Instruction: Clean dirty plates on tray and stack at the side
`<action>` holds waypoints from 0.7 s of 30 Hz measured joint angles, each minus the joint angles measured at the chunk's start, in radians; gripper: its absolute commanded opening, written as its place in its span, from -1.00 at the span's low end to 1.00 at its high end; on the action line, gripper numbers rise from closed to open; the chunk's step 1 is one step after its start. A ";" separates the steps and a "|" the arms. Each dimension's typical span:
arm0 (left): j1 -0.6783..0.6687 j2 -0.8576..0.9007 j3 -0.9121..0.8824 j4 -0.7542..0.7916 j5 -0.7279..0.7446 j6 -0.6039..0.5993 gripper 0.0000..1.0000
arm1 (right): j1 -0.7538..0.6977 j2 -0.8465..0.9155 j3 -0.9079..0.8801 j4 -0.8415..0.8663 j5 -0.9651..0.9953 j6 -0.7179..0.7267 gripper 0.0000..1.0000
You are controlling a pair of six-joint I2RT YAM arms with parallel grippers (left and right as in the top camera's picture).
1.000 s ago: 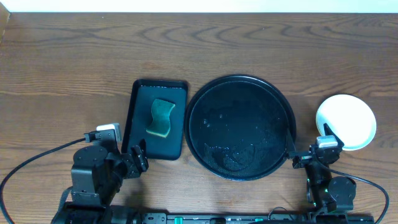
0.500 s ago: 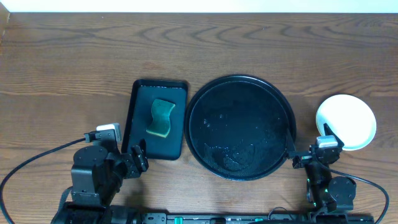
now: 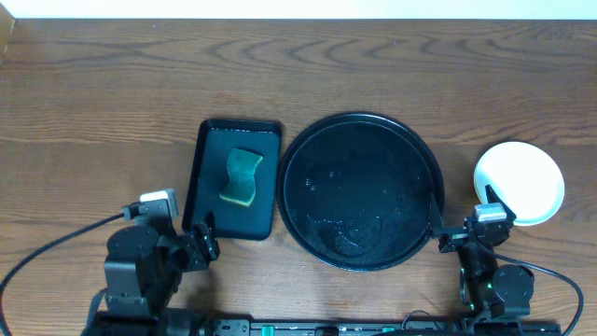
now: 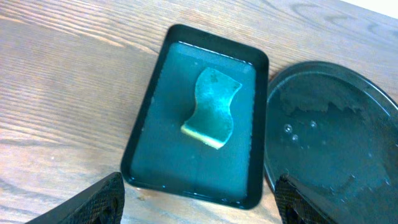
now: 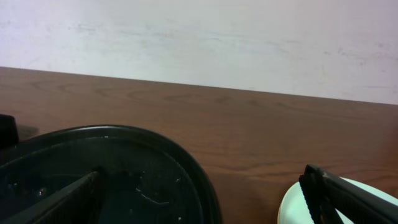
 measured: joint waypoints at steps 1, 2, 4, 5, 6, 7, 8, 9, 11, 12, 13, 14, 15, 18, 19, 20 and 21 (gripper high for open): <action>0.006 -0.021 -0.018 0.009 -0.001 0.000 0.56 | 0.000 0.000 0.000 0.000 0.000 0.000 0.99; 0.013 -0.042 -0.039 0.021 -0.003 0.000 0.56 | 0.000 0.000 0.000 0.000 0.000 0.000 0.98; 0.024 -0.088 -0.096 0.060 -0.007 0.000 0.56 | 0.000 0.000 0.000 0.000 0.000 0.000 0.99; 0.029 -0.113 -0.129 0.083 -0.008 0.000 0.56 | 0.000 0.000 0.000 0.000 0.001 0.000 0.99; 0.034 -0.134 -0.159 0.101 -0.011 0.000 0.56 | 0.000 0.000 0.000 0.000 0.001 0.000 0.98; 0.037 -0.156 -0.191 0.127 -0.011 0.000 0.56 | 0.000 0.000 0.000 0.000 0.001 0.000 0.99; 0.041 -0.183 -0.233 0.163 -0.011 0.000 0.56 | 0.000 0.000 0.000 0.000 0.001 0.000 0.99; 0.043 -0.207 -0.269 0.196 -0.011 -0.001 0.56 | 0.000 0.000 0.000 0.000 0.001 0.000 0.99; 0.045 -0.251 -0.336 0.270 -0.011 -0.001 0.56 | 0.000 0.000 0.000 0.000 0.001 0.000 0.99; 0.045 -0.276 -0.372 0.318 -0.011 -0.001 0.56 | 0.000 0.000 0.000 0.000 0.001 0.000 0.98; 0.045 -0.298 -0.405 0.365 -0.011 -0.001 0.56 | 0.000 0.000 0.000 0.000 0.001 0.000 0.98; 0.045 -0.317 -0.433 0.408 -0.011 -0.001 0.56 | 0.000 0.000 0.000 0.000 0.001 0.000 0.98; 0.045 -0.339 -0.466 0.464 -0.011 -0.002 0.56 | 0.000 0.000 0.000 0.000 0.002 0.000 0.99; 0.045 -0.391 -0.551 0.615 -0.011 -0.002 0.56 | 0.000 0.000 0.000 0.000 0.002 0.000 0.98; 0.045 -0.404 -0.582 0.684 -0.012 -0.002 0.56 | 0.000 0.000 0.000 0.000 0.003 0.000 0.99; 0.045 -0.414 -0.608 0.750 -0.011 -0.001 0.56 | 0.000 0.000 0.000 0.000 0.003 0.000 0.99; 0.045 -0.421 -0.638 0.832 -0.012 0.000 0.56 | 0.000 0.000 0.000 0.000 0.003 0.000 0.99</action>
